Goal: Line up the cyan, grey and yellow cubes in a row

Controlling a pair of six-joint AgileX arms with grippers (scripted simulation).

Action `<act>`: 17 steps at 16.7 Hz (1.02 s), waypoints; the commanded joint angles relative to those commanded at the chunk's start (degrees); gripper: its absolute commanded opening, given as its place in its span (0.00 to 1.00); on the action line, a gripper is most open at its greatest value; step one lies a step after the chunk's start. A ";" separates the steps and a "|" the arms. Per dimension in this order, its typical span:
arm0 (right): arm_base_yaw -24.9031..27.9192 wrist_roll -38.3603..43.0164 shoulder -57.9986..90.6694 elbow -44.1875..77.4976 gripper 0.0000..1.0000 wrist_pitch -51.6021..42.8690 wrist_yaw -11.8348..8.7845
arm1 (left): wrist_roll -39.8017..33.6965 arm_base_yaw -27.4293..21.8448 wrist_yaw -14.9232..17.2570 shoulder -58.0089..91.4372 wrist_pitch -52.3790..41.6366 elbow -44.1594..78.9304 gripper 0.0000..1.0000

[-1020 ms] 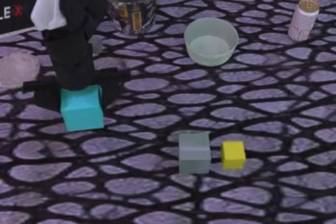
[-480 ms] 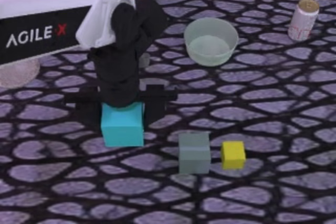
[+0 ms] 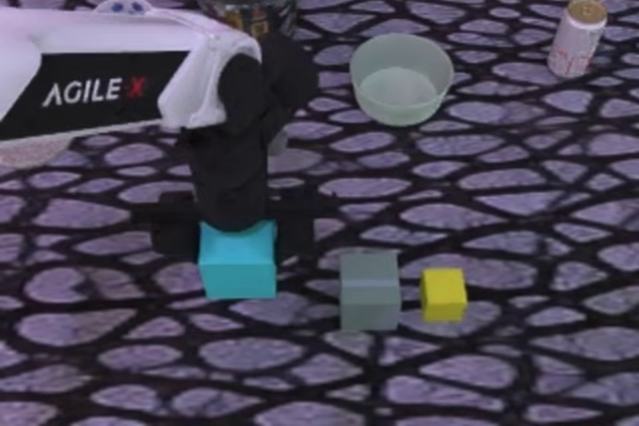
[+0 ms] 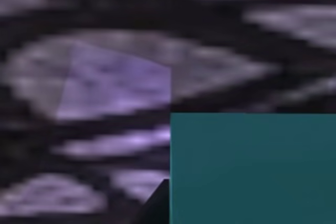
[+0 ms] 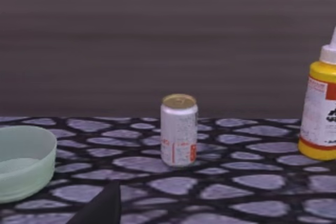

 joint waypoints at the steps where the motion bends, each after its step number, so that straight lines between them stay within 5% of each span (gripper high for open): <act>1: 0.00 0.00 0.00 0.00 1.00 0.00 0.00 | -0.01 -0.05 0.01 0.69 2.20 -1.34 0.00; 8: 0.00 0.00 0.00 0.00 1.00 0.00 0.00 | -0.06 -0.21 0.02 2.24 6.18 -3.99 0.00; 17: 0.00 0.00 0.00 0.00 1.00 0.00 0.00 | -0.06 -0.21 0.02 2.24 6.18 -3.99 0.68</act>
